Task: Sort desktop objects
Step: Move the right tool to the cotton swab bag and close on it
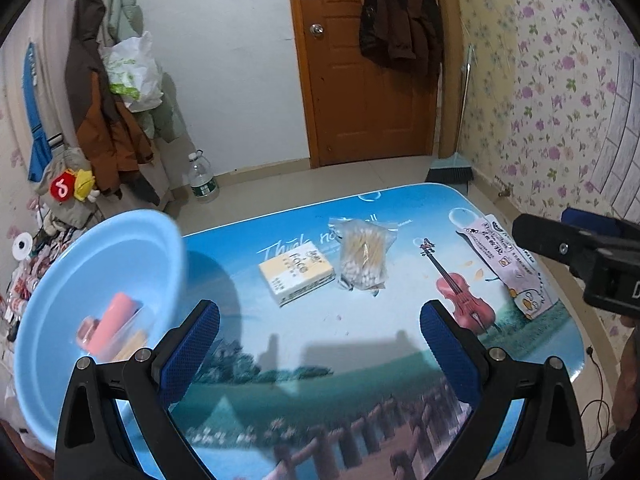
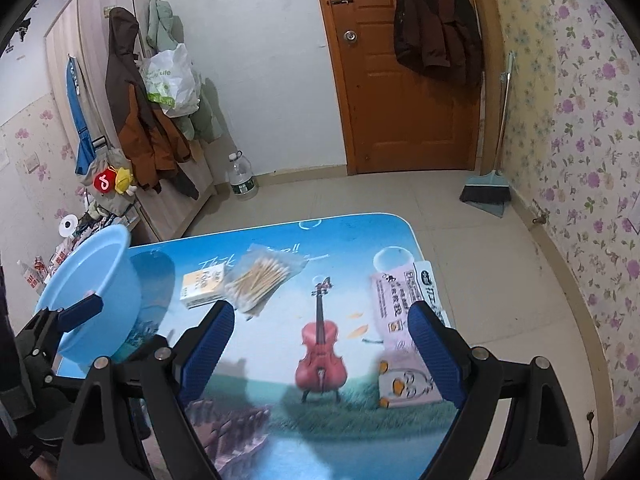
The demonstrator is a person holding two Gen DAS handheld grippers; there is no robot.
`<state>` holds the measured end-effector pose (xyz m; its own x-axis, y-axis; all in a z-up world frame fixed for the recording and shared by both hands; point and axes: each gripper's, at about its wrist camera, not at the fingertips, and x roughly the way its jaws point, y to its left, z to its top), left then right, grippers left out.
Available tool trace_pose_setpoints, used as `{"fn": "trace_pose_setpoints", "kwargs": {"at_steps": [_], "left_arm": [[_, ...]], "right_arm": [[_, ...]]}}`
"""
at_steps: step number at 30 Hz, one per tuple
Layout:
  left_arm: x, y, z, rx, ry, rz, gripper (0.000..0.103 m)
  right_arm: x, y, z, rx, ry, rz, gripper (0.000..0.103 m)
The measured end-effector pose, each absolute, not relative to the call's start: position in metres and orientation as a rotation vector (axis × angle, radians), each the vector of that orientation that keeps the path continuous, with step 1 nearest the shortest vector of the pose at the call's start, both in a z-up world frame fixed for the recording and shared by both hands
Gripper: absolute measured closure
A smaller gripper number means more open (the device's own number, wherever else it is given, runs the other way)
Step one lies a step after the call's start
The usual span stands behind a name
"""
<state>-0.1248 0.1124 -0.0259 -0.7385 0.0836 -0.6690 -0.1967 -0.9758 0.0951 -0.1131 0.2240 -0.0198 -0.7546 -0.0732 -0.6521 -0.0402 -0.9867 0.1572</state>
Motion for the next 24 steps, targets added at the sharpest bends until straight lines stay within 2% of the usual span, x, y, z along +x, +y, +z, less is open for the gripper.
{"fn": "trace_pose_setpoints", "kwargs": {"at_steps": [5, 14, 24], "left_arm": [[-0.15, 0.123, -0.041, -1.103, 0.263, 2.772, 0.001], [-0.166, 0.128, -0.061, -1.146, 0.279, 2.738, 0.001], [-0.181, 0.129, -0.075, -1.161, 0.322, 2.7, 0.001]], "right_arm": [[-0.142, 0.23, -0.03, 1.132, -0.263, -2.857, 0.013], [-0.198, 0.211, -0.053, 1.211, -0.161, -2.717, 0.013], [-0.252, 0.186, -0.084, 1.36, -0.219, -2.547, 0.013]]}}
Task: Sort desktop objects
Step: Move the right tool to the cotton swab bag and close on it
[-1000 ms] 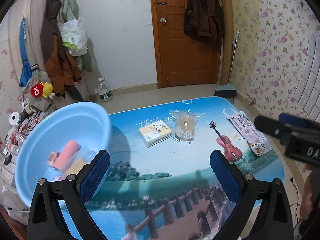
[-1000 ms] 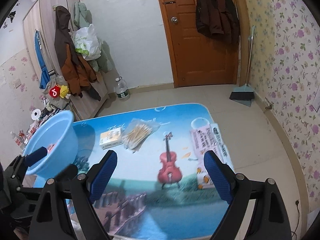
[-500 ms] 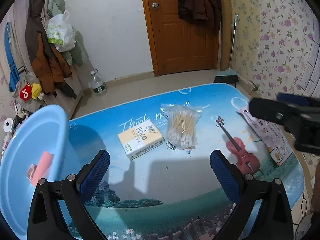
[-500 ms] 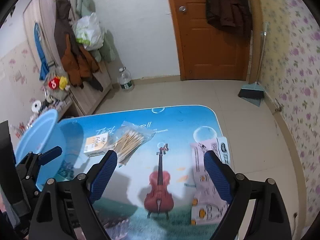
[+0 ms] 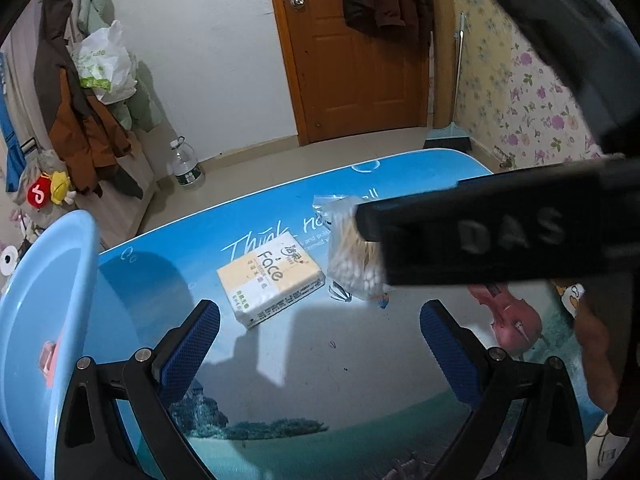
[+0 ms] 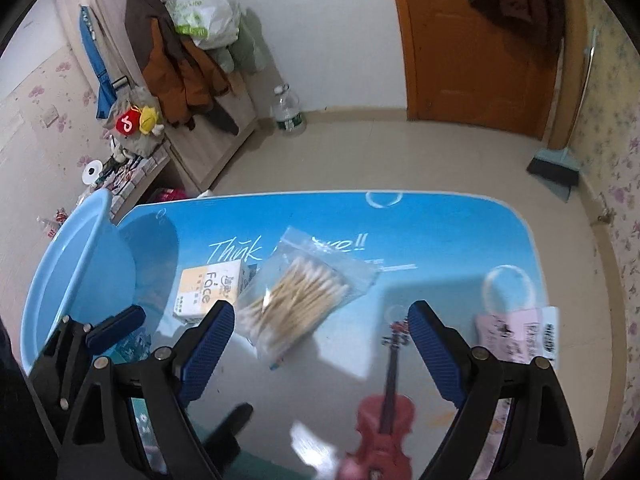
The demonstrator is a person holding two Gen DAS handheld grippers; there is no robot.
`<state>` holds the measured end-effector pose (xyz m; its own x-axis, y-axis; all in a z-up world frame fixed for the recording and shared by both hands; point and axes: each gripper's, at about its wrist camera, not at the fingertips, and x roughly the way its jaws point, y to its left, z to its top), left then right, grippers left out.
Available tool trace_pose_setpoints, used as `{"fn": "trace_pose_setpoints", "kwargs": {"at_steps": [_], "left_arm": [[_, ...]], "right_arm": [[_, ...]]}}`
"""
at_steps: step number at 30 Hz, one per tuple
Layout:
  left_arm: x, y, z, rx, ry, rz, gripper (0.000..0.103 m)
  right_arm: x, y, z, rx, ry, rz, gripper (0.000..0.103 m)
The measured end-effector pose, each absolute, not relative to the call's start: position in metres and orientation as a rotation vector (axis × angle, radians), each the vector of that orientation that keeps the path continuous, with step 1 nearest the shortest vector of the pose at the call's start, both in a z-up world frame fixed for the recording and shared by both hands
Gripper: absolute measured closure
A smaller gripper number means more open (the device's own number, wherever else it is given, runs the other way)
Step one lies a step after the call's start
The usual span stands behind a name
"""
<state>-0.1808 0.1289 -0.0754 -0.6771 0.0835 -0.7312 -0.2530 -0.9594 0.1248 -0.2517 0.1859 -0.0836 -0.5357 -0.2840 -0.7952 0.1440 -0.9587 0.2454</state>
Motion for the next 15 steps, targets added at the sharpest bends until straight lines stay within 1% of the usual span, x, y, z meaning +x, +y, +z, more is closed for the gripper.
{"fn": "trace_pose_setpoints", "kwargs": {"at_steps": [6, 15], "left_arm": [[-0.185, 0.13, -0.078, -1.149, 0.344, 2.681, 0.001], [-0.19, 0.126, -0.08, -1.153, 0.34, 2.673, 0.001]], "right_arm": [[-0.274, 0.175, -0.099, 1.444, -0.181, -2.511, 0.013], [-0.286, 0.159, -0.116, 1.494, -0.141, -2.481, 0.016]]}}
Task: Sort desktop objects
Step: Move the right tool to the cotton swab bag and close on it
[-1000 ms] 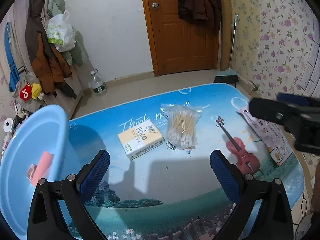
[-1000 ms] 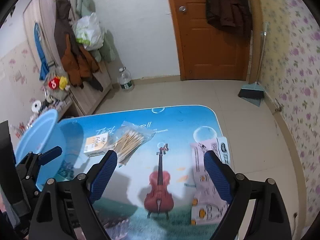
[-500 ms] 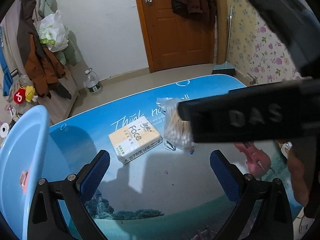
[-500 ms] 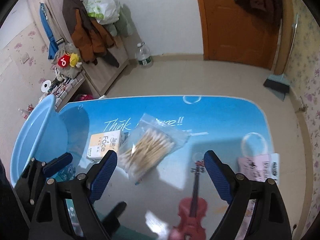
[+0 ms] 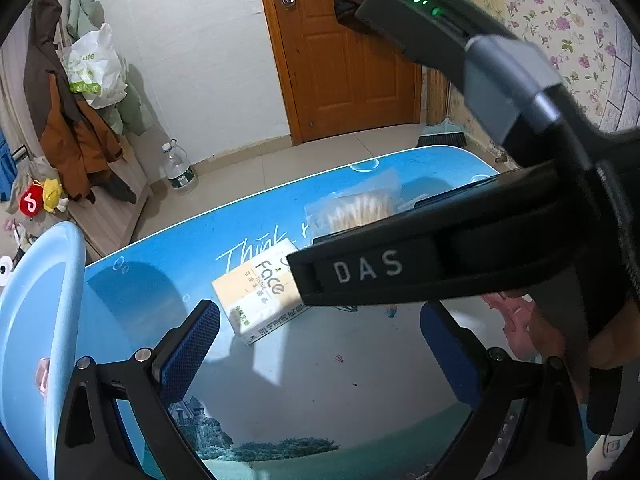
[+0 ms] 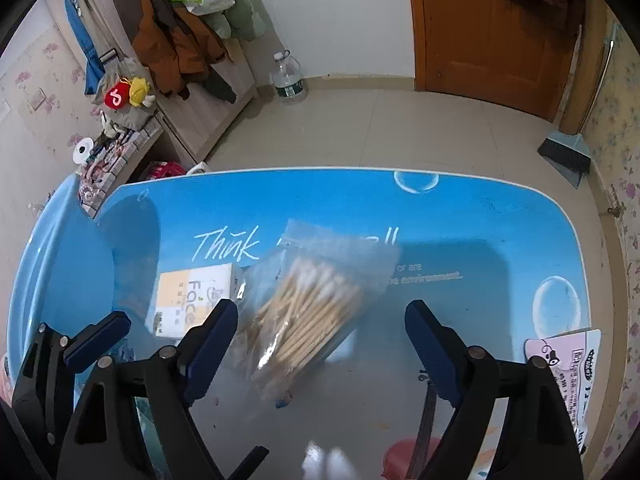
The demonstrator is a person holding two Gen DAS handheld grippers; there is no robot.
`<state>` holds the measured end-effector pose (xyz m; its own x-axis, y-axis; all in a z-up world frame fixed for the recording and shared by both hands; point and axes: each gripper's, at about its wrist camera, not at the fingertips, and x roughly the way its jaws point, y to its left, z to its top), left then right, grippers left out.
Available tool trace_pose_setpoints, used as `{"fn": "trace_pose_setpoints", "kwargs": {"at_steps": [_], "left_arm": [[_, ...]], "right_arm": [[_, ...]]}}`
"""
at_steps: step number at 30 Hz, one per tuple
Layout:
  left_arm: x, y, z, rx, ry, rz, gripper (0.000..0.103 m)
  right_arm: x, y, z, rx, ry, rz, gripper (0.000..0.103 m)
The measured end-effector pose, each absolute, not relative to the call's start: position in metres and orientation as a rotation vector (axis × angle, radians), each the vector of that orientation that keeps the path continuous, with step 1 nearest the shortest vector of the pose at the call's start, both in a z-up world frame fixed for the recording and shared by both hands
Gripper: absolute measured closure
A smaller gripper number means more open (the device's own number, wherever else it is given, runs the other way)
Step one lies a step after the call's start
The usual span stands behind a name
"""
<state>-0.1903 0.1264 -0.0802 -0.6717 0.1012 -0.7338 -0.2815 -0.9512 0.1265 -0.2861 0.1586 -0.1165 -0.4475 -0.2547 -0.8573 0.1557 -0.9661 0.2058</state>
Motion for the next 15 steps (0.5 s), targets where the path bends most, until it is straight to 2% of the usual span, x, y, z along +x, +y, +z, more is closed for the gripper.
{"fn": "trace_pose_setpoints", "kwargs": {"at_steps": [2, 3, 4, 6, 15], "left_arm": [[-0.191, 0.126, -0.08, -1.155, 0.336, 2.673, 0.001], [-0.192, 0.125, -0.08, -1.157, 0.332, 2.672, 0.001], [-0.194, 0.124, -0.08, -1.159, 0.329, 2.672, 0.001], [-0.194, 0.123, -0.081, -1.163, 0.328, 2.672, 0.001], [-0.198, 0.125, -0.082, -1.161, 0.343, 2.669, 0.001]], "right_arm": [[-0.286, 0.158, -0.12, 1.49, -0.131, -2.48, 0.02], [-0.285, 0.157, -0.12, 1.471, -0.111, -2.481, 0.031], [-0.283, 0.157, -0.119, 1.464, -0.097, -2.479, 0.048], [-0.283, 0.157, -0.12, 1.465, -0.091, -2.467, 0.07], [-0.271, 0.168, -0.116, 1.423, -0.134, -2.477, 0.079]]}}
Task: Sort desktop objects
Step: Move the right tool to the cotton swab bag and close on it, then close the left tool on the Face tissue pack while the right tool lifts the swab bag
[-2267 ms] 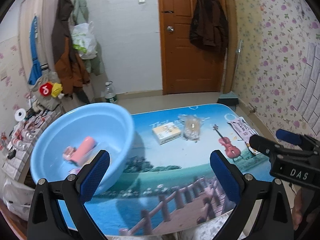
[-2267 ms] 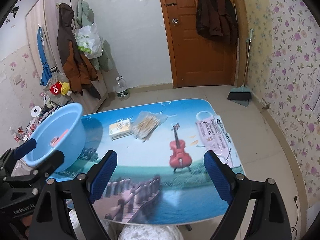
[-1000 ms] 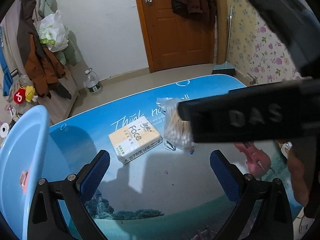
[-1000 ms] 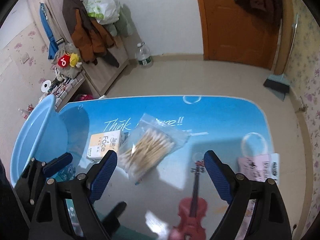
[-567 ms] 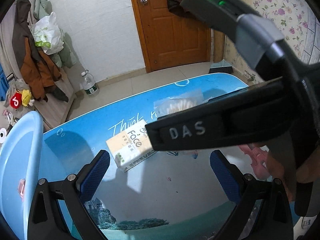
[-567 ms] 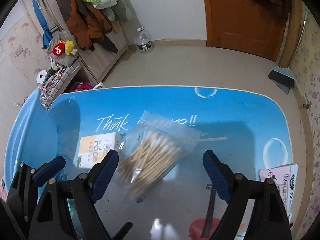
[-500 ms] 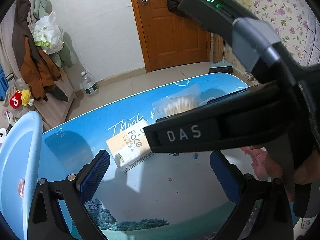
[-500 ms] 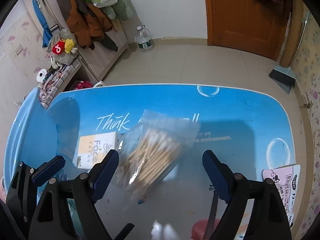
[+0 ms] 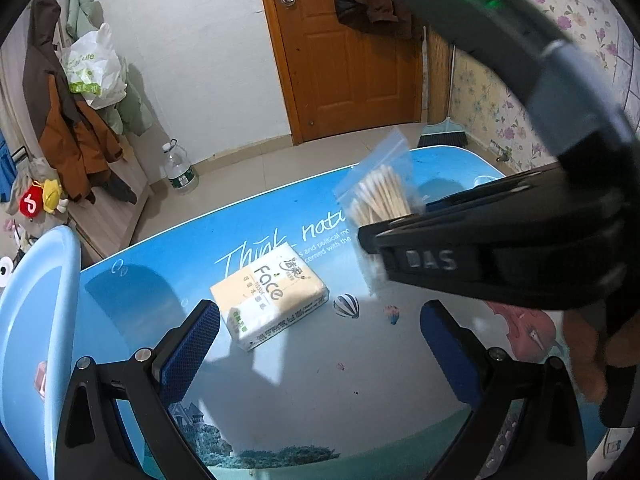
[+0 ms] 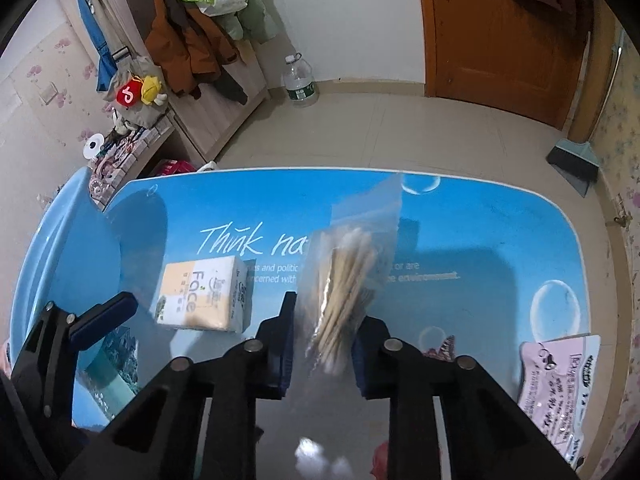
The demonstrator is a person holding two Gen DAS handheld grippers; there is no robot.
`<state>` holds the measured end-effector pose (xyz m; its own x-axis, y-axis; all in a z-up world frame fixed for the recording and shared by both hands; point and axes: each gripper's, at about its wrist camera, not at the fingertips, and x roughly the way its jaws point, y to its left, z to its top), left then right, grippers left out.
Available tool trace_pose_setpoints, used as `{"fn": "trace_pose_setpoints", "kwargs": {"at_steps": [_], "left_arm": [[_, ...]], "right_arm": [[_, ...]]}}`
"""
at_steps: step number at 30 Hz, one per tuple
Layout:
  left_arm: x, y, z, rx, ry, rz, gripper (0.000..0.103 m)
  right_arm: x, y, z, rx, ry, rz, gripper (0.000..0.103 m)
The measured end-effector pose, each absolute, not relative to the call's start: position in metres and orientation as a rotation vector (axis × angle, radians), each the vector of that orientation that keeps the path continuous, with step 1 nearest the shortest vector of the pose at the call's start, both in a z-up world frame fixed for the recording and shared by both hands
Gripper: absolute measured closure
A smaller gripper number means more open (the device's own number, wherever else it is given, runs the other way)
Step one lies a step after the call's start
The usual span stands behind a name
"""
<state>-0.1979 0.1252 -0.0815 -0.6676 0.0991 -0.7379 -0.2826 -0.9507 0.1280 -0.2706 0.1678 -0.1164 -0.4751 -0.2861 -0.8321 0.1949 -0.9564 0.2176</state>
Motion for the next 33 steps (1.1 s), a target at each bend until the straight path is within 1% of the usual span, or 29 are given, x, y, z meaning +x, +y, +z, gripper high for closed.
{"fn": "trace_pose_setpoints", "kwargs": {"at_steps": [10, 18, 23, 24, 27, 30, 33], "left_arm": [[-0.216, 0.127, -0.082, -1.182, 0.349, 2.666, 0.001], [-0.247, 0.12, -0.092, -1.336, 0.24, 2.672, 0.001], [-0.25, 0.12, -0.095, -1.371, 0.224, 2.734, 0.001], [-0.251, 0.117, -0.096, -1.387, 0.209, 2.75, 0.001], [-0.253, 0.105, -0.1, -1.455, 0.064, 2.767, 0.001], [-0.256, 0.106, -0.105, -1.502, 0.051, 2.764, 0.001], [-0.259, 0.101, -0.107, -1.514, -0.013, 2.757, 0.001]], "right_arm": [[-0.272, 0.198, -0.102, 1.392, -0.212, -2.541, 0.079], [-0.279, 0.21, -0.093, 1.381, -0.24, -2.551, 0.079], [-0.282, 0.213, -0.095, 1.382, -0.252, -2.543, 0.079], [-0.282, 0.214, -0.095, 1.381, -0.254, -2.543, 0.079], [-0.277, 0.217, -0.094, 1.374, -0.26, -2.544, 0.079], [-0.276, 0.218, -0.094, 1.377, -0.261, -2.542, 0.079], [-0.275, 0.218, -0.095, 1.378, -0.262, -2.542, 0.079]]}}
